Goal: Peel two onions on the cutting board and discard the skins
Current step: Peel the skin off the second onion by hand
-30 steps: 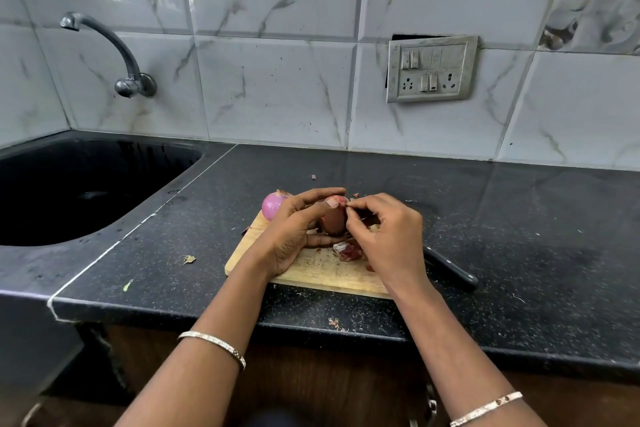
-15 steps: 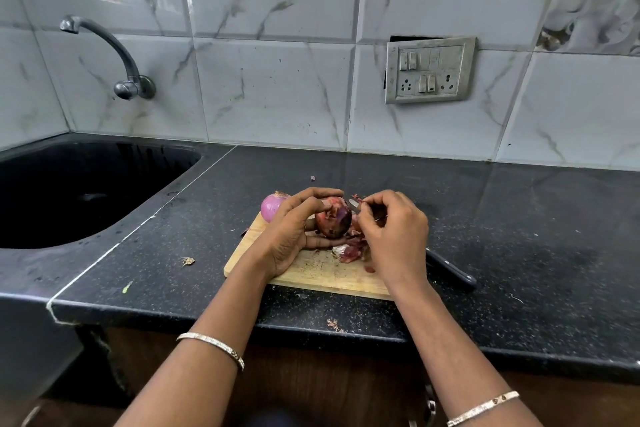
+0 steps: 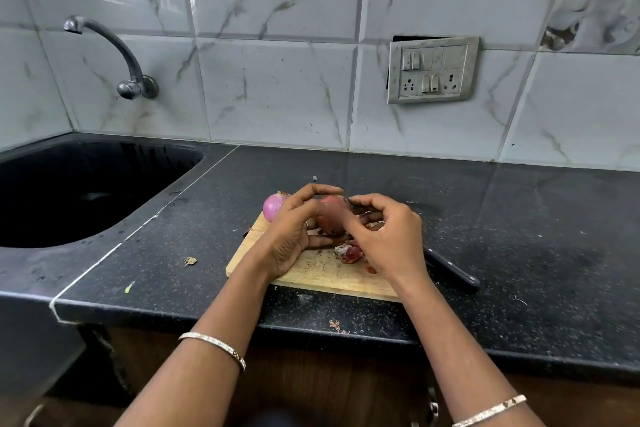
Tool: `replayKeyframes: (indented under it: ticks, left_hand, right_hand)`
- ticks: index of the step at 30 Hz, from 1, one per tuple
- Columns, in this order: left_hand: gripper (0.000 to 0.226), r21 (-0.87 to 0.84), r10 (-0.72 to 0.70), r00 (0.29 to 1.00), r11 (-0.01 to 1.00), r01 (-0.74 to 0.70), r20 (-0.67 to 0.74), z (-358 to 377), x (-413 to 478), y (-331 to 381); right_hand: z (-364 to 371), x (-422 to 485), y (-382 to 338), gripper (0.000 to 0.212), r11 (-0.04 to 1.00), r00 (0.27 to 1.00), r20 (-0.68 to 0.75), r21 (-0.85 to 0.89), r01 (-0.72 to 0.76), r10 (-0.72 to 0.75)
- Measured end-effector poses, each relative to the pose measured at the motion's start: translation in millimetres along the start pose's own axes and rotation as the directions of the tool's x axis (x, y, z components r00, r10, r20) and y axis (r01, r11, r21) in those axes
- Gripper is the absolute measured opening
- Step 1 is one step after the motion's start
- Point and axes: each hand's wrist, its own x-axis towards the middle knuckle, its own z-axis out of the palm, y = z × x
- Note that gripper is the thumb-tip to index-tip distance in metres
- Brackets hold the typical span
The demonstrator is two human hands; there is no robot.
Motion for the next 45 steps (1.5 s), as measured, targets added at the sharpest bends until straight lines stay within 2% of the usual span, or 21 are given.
replayKeyframes:
  ticks: [4,11,18,25,31,39,45]
  left_hand:
    - [0.039,-0.006,0.013,1.0,1.0,-0.013,0.0,0,0,-1]
    - [0.039,-0.006,0.019,1.0,1.0,-0.019,0.003,0,-1,-1]
    - [0.036,-0.043,0.018,0.999,0.999,-0.016,0.029,-1,-1,-1]
    - [0.039,-0.074,0.039,0.999,0.997,-0.039,0.01,0,-1,-1]
    - [0.038,-0.086,0.036,0.999,0.996,-0.033,0.033,-1,0,-1]
    - [0.039,-0.059,0.058,0.997,0.997,-0.055,0.053,-5,2,-4]
    - [0.04,-0.063,0.067,0.997,0.996,-0.064,0.045,-6,4,-6]
  right_hand:
    - [-2,2,3,0.02,0.992,0.996,0.045,0.095,-0.083,0.079]
    - [-2,2,4,0.023,0.991,0.995,0.067,0.107,-0.085,0.078]
    - [0,1,4,0.021,0.998,0.998,-0.024,-0.014,0.065,-0.066]
    - [0,-1,1,0.016,0.998,1.0,0.01,0.067,0.021,-0.021]
    - [0,0,2,0.007,0.998,0.999,-0.008,0.046,0.048,-0.048]
    - [4,2,1,0.005,0.996,1.0,-0.013,0.083,-0.022,0.023]
    - [12,6,-5,0.01,1.0,0.999,-0.046,-0.01,-0.026,0.025]
